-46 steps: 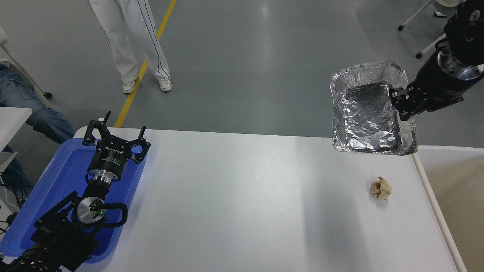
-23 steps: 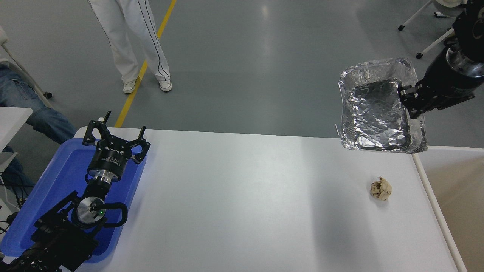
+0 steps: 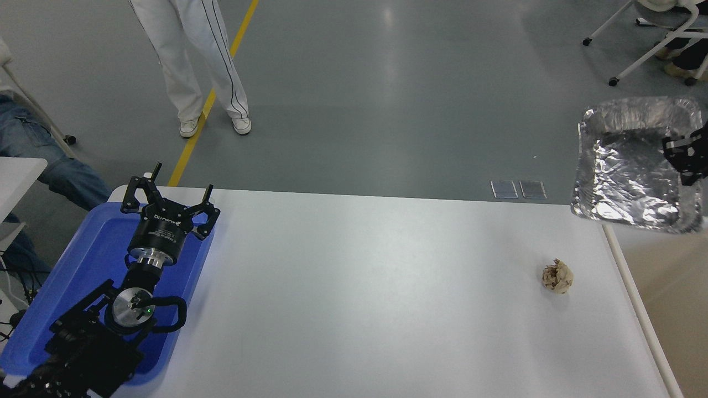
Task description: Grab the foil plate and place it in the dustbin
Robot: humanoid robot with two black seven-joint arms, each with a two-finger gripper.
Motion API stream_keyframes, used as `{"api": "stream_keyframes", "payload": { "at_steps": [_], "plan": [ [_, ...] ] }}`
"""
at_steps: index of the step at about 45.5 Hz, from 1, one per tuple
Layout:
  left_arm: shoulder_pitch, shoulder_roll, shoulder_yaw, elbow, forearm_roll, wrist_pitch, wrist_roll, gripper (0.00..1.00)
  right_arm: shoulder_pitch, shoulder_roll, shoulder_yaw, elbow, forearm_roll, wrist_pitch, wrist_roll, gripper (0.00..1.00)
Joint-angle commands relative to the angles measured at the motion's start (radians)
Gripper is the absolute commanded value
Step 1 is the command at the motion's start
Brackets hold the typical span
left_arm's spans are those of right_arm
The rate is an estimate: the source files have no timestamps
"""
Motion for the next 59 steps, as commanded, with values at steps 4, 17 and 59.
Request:
{"api": "stream_keyframes", "payload": {
  "at_steps": [4,17,59],
  "plan": [
    [0.0,0.0,0.0,0.001,0.0,0.0,0.0,1.0,-0.178,-0.174,0.061,-0.214,-0.008,0.0,0.0,0.0],
    [0.0,0.0,0.0,0.001,0.0,0.0,0.0,1.0,-0.52,-0.19,0.266,-0.355,-0.006,0.0,-0.002,0.0],
    [0.0,0.0,0.0,-0.001,0.0,0.0,0.0,1.0,-1.163,-0.138,0.788,-0.53,0.012,-0.632,0.001,0.0]
  ]
}}
